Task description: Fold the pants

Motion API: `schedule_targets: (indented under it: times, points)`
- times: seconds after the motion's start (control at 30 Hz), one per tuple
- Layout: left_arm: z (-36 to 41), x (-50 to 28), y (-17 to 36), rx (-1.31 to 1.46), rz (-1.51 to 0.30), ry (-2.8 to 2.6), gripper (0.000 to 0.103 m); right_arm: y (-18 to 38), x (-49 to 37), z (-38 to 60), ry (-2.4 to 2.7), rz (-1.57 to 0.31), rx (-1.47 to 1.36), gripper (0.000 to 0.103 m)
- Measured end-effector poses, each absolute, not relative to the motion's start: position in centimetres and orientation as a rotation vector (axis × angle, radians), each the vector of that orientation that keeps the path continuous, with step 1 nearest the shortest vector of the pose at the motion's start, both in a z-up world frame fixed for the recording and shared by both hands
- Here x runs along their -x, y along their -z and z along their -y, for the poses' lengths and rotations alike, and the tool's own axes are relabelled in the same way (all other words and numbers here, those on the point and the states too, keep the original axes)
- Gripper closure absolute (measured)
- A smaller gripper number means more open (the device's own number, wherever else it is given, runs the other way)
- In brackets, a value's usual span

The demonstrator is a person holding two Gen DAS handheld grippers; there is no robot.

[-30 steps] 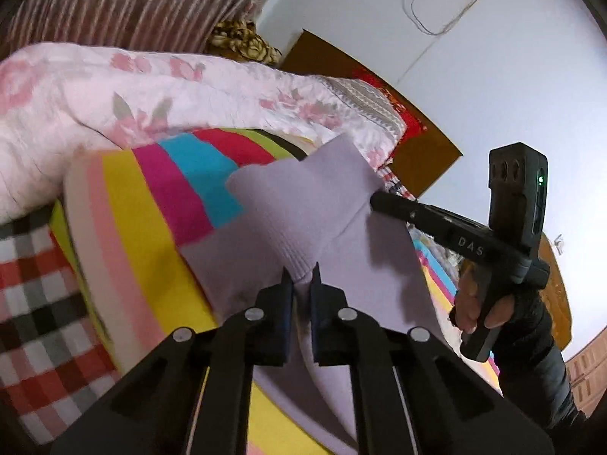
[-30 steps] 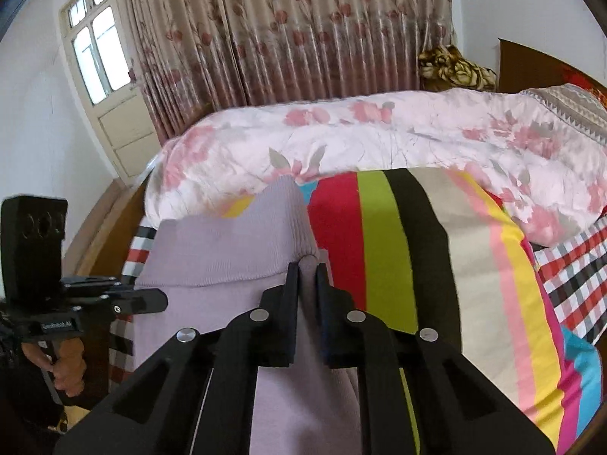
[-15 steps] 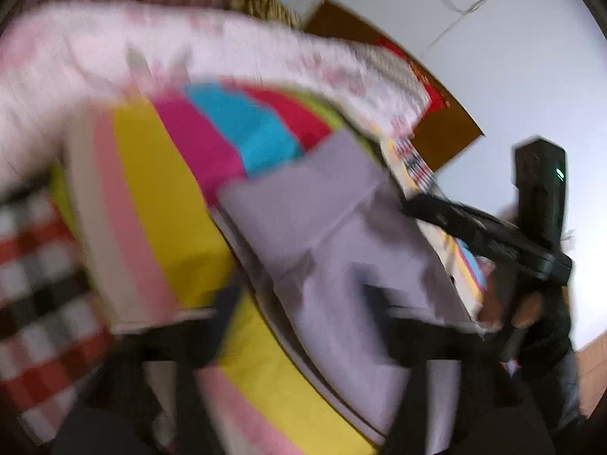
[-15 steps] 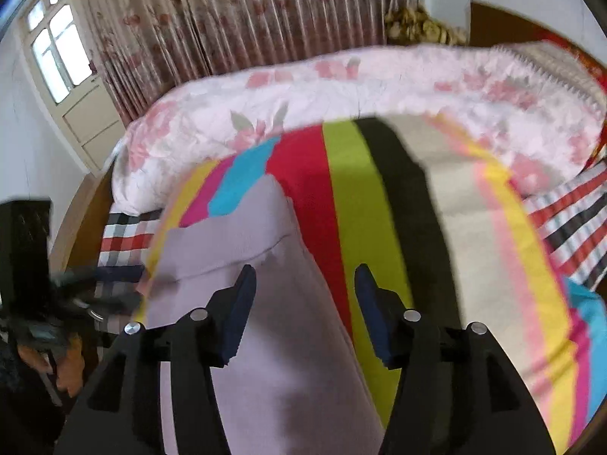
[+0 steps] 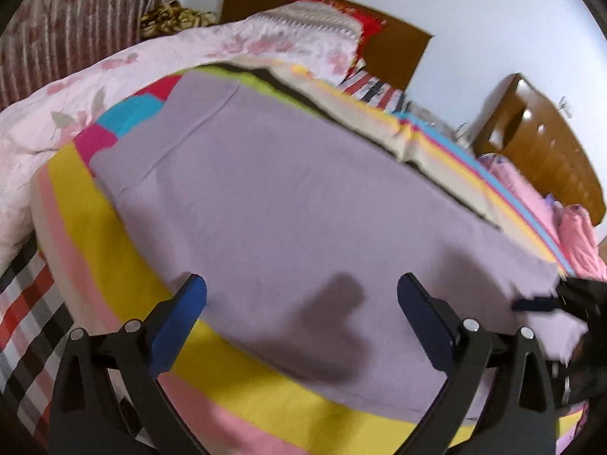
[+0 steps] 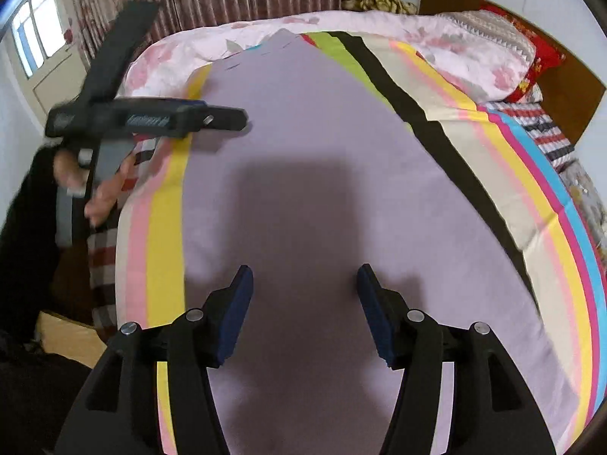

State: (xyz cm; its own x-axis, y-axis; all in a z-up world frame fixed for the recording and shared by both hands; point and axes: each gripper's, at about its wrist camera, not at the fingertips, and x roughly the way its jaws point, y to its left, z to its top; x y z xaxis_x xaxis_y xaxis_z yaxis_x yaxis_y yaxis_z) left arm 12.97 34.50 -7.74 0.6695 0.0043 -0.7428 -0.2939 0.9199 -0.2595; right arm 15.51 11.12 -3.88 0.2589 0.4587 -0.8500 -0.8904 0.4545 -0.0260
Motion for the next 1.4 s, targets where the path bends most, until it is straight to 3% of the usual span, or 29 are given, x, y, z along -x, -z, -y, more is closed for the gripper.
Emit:
schedule_targets:
  times: [0.1, 0.13, 0.17, 0.27, 0.33, 0.47, 0.6, 0.73, 0.77, 0.93, 1.1, 1.23, 1.4]
  points:
    - [-35.3, -13.0, 8.9, 0.378, -0.843, -0.190, 0.002, 4.0, -15.0, -11.5, -1.001, -0.893, 0.516, 0.046]
    - [-35.6, -13.6, 9.6, 0.371, -0.871, -0.210, 0.002, 4.6, -14.7, -12.0, -1.042, -0.929, 0.499, 0.044]
    - [-35.5, -13.7, 9.9, 0.361, -0.895, -0.232, 0.001, 5.2, -14.1, -12.7, -1.087, -0.966, 0.505, 0.034]
    - [-35.9, -13.3, 10.0, 0.420, -0.937, -0.297, 0.001, 5.2, -11.6, -13.0, -1.111, -0.891, 0.628, 0.033]
    - [-35.2, -12.6, 7.8, 0.443, -0.930, -0.399, 0.004, 3.0, -11.7, -10.8, -1.161, -0.892, 0.507, 0.033]
    - [-29.3, -13.0, 2.3, 0.364, -0.782, -0.222, 0.002, -0.7, -14.0, -3.0, -0.935, -0.770, 0.359, 0.015]
    - [-21.2, -17.9, 2.5, 0.198, -0.858, -0.020, 0.002, 1.0, -18.6, 5.8, -0.552, -0.870, 0.285, 0.015]
    - [-16.6, -22.2, 7.4, 0.111, -1.032, -0.024, 0.002, 4.4, -19.4, 11.8, -0.452, -1.011, 0.209, 0.015]
    - [-15.5, -22.2, 7.9, 0.019, -0.999, -0.069, 0.001, 5.4, -19.1, 12.7, -0.439, -1.045, 0.230, 0.015]
    - [-15.5, -22.4, 6.7, 0.072, -1.032, -0.151, 0.002, 2.1, -14.8, 17.1, -0.483, -0.911, 0.242, 0.015]
    - [-7.6, -19.9, 1.4, 0.005, -0.846, 0.074, 0.002, 0.7, -13.1, 25.8, -0.190, -0.883, 0.199, 0.015]
    - [-1.1, -19.8, 3.2, -0.188, -0.837, 0.164, 0.002, 4.1, -11.3, 30.3, -0.010, -0.998, 0.197, 0.013]
    - [-0.1, -21.0, 7.3, -0.181, -0.942, 0.159, 0.001, 5.2, -7.8, 32.3, -0.046, -0.916, 0.125, 0.011]
